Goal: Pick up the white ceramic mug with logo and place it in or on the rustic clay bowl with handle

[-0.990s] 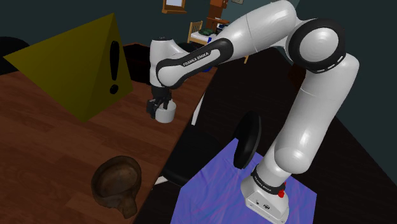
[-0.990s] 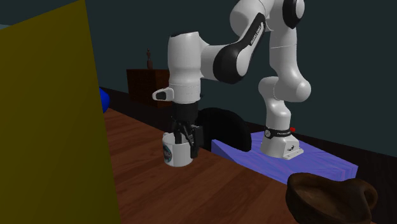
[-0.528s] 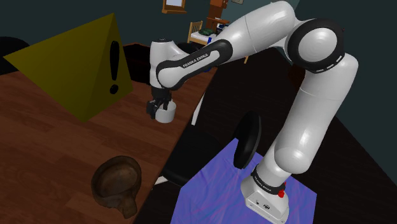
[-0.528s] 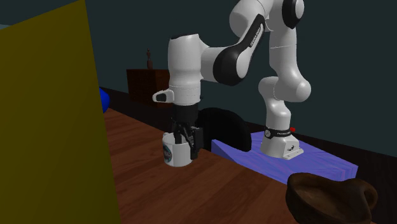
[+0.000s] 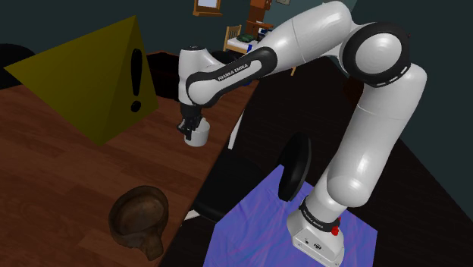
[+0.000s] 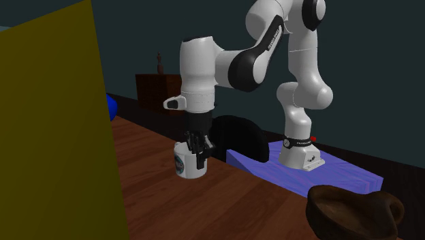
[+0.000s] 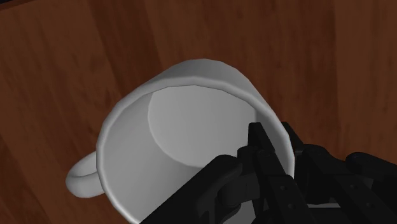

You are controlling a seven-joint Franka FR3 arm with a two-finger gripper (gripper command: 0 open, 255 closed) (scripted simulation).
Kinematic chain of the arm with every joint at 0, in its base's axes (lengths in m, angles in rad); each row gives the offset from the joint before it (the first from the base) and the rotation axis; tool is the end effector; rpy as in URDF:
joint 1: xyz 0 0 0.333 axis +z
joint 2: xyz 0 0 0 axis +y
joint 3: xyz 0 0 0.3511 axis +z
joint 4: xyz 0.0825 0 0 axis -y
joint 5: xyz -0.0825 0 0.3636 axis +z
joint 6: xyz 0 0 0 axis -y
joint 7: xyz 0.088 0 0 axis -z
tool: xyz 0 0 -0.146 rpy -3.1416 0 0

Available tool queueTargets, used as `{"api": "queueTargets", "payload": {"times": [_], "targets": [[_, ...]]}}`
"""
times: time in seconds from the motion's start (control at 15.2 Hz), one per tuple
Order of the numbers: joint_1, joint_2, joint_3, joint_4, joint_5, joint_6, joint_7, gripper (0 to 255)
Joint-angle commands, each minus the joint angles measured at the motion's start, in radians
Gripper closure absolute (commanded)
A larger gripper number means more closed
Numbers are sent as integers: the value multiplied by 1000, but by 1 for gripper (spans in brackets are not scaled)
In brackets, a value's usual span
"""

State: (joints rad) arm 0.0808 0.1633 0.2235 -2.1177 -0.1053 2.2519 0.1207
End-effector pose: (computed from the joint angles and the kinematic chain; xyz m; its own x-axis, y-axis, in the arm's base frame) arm 0.5289 0.1576 0.3452 0.9692 0.2454 -0.0199 0.2461 -0.9681 0.0468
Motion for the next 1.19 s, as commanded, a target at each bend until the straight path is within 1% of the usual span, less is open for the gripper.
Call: {"api": "queueTargets", "payload": {"times": [0.0, 0.07, 1.12], "targets": [[0, 0, 0, 0, 0, 0, 0, 255], [0, 0, 0, 0, 0, 0, 0, 255], [-5, -102, 5, 101, 38, -199, -33, 255]]}}
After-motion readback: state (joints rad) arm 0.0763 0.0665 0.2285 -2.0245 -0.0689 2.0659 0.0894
